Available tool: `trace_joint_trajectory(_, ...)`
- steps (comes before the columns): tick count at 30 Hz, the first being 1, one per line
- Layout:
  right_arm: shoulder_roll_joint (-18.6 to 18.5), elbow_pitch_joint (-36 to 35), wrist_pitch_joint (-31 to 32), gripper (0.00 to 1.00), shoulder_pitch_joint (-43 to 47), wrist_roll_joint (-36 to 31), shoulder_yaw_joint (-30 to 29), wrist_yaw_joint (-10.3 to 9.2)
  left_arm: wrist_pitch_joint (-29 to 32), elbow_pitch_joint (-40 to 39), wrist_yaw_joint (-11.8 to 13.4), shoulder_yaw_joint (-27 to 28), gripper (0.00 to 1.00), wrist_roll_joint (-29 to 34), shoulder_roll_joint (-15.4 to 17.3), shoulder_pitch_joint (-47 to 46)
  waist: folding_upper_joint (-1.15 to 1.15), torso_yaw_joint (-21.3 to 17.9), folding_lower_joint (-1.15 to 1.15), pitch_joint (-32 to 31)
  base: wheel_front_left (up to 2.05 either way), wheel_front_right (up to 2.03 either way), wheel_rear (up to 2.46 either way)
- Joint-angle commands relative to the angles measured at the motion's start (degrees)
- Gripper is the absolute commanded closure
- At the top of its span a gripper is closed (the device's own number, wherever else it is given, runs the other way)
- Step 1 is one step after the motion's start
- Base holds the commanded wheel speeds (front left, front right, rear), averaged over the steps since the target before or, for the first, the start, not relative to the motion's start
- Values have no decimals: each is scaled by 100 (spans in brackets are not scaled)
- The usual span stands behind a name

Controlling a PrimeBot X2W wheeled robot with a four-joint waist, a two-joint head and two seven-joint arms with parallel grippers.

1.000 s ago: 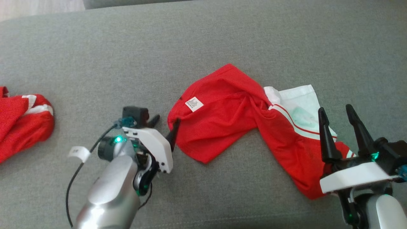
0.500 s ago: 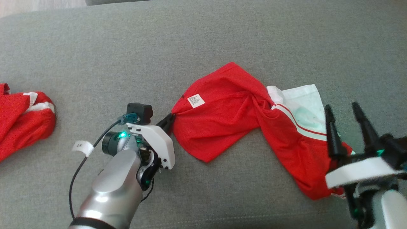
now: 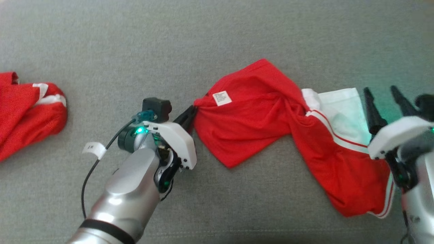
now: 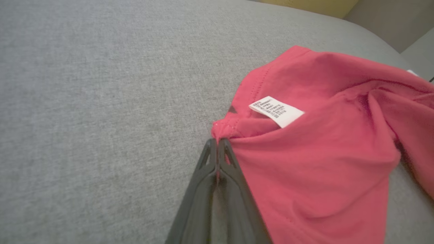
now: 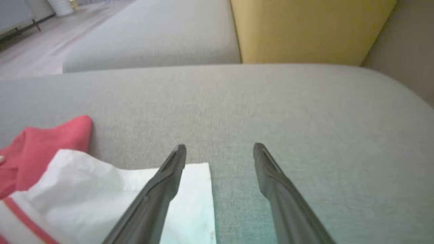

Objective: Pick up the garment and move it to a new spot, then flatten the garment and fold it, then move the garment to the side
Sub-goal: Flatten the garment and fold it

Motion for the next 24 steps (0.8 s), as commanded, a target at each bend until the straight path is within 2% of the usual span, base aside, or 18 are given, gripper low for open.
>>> trace_joint_trajectory(1, -166, 43, 177, 0, -279, 79, 206, 43, -84, -181, 46, 98, 100, -54, 76, -289, 0, 73, 0, 116, 0, 0, 0)
trace_joint_trajectory(5, -298, 623, 669, 0, -640, 266, 526, 43, -180, -213, 107, -47, 100, -154, 76, -377, 0, 132, 0, 253, 0, 0, 0)
trace_joint_trajectory(11, -477, 1076, 1297, 0, -933, 823, 1040, 43, -310, -153, 148, -182, 100, -299, 76, -427, 0, 161, 0, 314, 0, 0, 0)
trace_joint_trajectory(12, -508, 1091, 1369, 55, -952, 924, 1106, 43, -324, -132, 155, -192, 100, -319, 76, -431, 0, 155, 0, 313, 0, 0, 0)
trace_joint_trajectory(14, -554, 1128, 1484, 100, -975, 1119, 1177, 43, -385, -97, 173, -180, 100, -354, 76, -450, 0, 126, 0, 317, 0, 0, 0)
trace_joint_trajectory(16, -610, 1033, 1323, 100, -1020, 1263, 1232, 43, -481, -72, 189, -151, 100, -359, 81, -481, 0, 91, 0, 298, 0, 0, 0)
trace_joint_trajectory(19, -717, 816, 673, 100, -1111, 1295, 1154, 43, -661, -131, 241, -45, 100, -350, 160, -540, 0, 34, 0, 238, 0, 0, 0)
trace_joint_trajectory(22, -752, 554, 42, 100, -1179, 1270, 982, 43, -790, -377, 319, 143, 100, -339, 329, -576, 0, -18, 0, 89, 0, 0, 0)
trace_joint_trajectory(23, -752, 554, 42, 100, -1179, 1270, 982, 43, -790, -377, 319, 143, 100, -339, 329, -576, 0, -18, 0, 89, 0, 0, 0)
trace_joint_trajectory(24, -782, 312, -285, 100, -1204, 1185, 786, 43, -835, -688, 387, 303, 100, -313, 490, -589, 0, -46, 0, -42, 0, 0, 0)
